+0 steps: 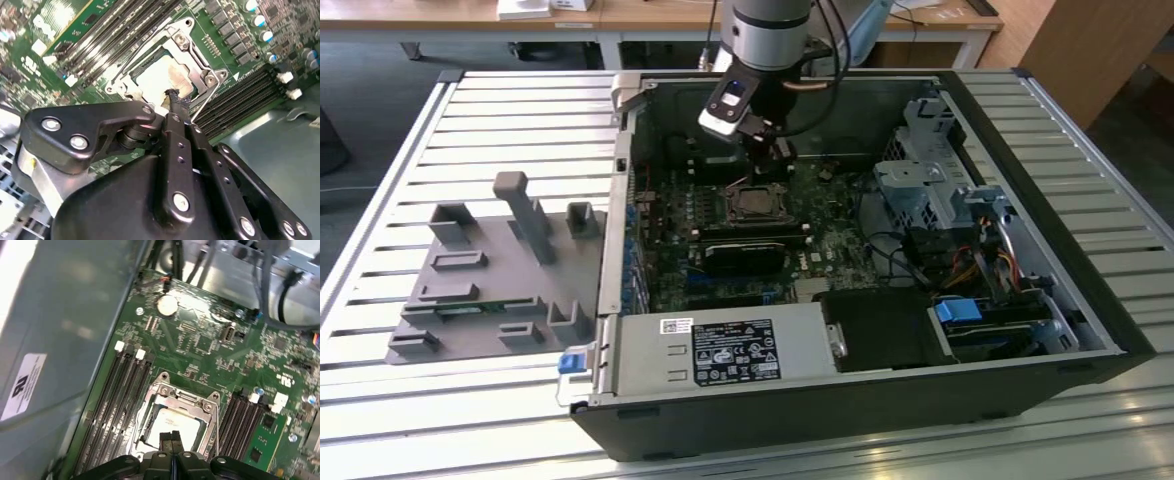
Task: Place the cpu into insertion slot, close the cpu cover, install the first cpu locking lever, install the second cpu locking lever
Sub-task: 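Install the first cpu locking lever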
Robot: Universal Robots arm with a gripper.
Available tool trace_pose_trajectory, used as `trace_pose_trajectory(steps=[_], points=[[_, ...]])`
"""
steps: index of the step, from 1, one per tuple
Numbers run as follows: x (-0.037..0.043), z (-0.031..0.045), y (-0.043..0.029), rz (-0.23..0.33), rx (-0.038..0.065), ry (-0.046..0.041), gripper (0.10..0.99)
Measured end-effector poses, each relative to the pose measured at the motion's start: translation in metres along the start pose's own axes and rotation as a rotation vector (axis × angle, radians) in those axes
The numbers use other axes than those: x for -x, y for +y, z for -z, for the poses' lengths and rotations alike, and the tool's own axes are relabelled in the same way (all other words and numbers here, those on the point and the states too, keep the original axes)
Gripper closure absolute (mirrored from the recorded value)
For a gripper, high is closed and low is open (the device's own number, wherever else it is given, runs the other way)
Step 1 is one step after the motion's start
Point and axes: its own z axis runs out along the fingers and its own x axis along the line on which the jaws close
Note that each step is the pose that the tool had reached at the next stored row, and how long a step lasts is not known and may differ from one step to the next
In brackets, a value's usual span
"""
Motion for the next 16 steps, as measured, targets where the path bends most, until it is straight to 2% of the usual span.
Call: trace_pose_trajectory(steps=[9, 16], points=[[0.0, -0.0008, 0.0, 0.124, 0.004, 0.001, 0.98], [-0.0005, -0.0011, -0.0011, 0.154, 0.005, 0.001, 0.98]])
